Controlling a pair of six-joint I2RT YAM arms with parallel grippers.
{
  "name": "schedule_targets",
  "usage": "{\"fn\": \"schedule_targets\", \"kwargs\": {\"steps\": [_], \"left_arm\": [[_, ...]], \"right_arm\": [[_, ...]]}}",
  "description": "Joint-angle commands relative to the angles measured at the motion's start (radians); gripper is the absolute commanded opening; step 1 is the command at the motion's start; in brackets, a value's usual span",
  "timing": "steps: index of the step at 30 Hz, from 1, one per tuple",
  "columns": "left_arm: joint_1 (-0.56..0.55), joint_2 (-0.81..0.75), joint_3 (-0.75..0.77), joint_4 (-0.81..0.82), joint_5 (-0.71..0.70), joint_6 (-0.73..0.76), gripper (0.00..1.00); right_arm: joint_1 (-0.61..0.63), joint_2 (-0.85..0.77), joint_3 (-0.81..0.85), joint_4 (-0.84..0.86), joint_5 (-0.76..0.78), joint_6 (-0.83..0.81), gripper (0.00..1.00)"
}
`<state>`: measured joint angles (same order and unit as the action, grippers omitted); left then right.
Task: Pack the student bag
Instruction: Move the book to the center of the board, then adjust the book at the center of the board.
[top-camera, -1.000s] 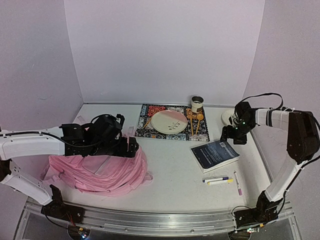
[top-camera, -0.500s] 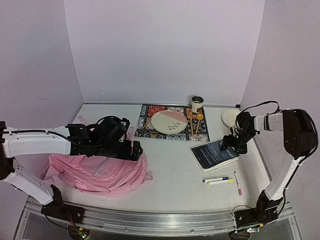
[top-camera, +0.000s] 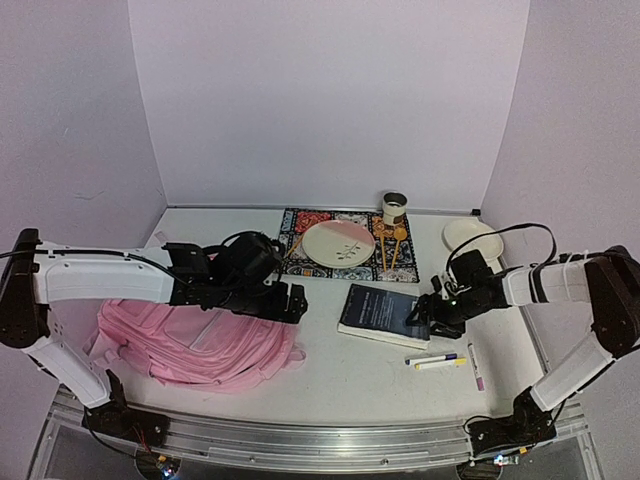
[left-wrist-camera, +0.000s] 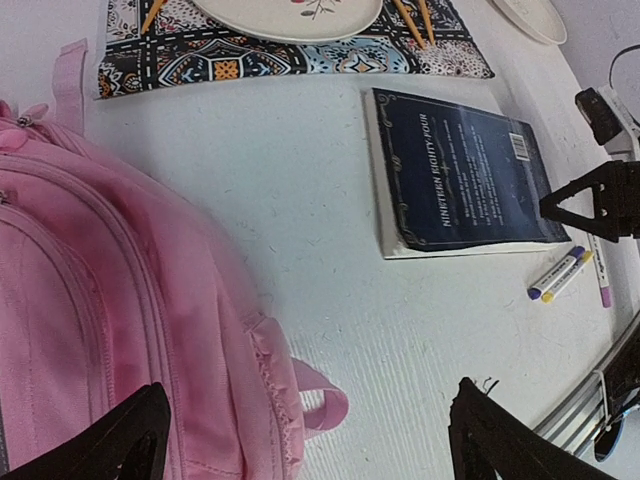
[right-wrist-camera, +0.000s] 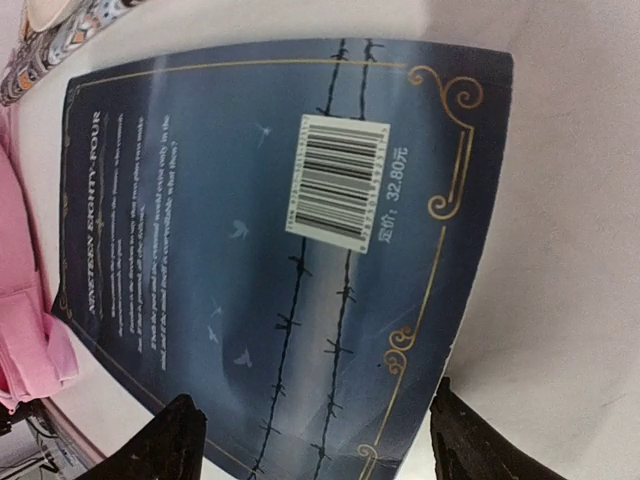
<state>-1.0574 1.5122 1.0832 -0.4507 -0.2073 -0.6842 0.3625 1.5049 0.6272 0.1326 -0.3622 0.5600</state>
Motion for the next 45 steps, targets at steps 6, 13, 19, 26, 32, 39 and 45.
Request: {"fn": "schedule_targets", "kwargs": {"steps": [6, 13, 19, 26, 32, 39, 45], "left_arm": [[-0.036, 0.048, 0.07, 0.07, 0.014, -0.031, 0.94], [-0.036, 0.059, 0.042, 0.178, 0.05, -0.102, 0.91], [-0.036, 0.11, 0.034, 0.27, 0.104, -0.162, 0.88], [-0.036, 0.212, 0.041, 0.378, 0.17, -0.224, 0.82], [-0.037, 0.261, 0.037, 0.44, 0.188, -0.282, 0.81], [-0.038, 0.327, 0.037, 0.524, 0.239, -0.343, 0.73], [-0.038, 0.378, 0.039, 0.548, 0.244, -0.367, 0.68]], "right_arm": [[0.25, -0.009, 0.028, 0.107, 0.019, 0.212, 0.71], [0.348, 0.04, 0.086, 0.091, -0.009, 0.168, 0.65], [0.302, -0.04, 0.138, -0.045, 0.172, 0.053, 0.7], [0.159, -0.032, 0.186, -0.073, 0.177, -0.071, 0.72], [0.137, 0.07, 0.24, -0.076, 0.146, -0.151, 0.72], [0.136, 0.196, 0.259, -0.041, 0.164, -0.175, 0.69], [0.136, 0.251, 0.248, -0.004, 0.113, -0.172, 0.64]]}}
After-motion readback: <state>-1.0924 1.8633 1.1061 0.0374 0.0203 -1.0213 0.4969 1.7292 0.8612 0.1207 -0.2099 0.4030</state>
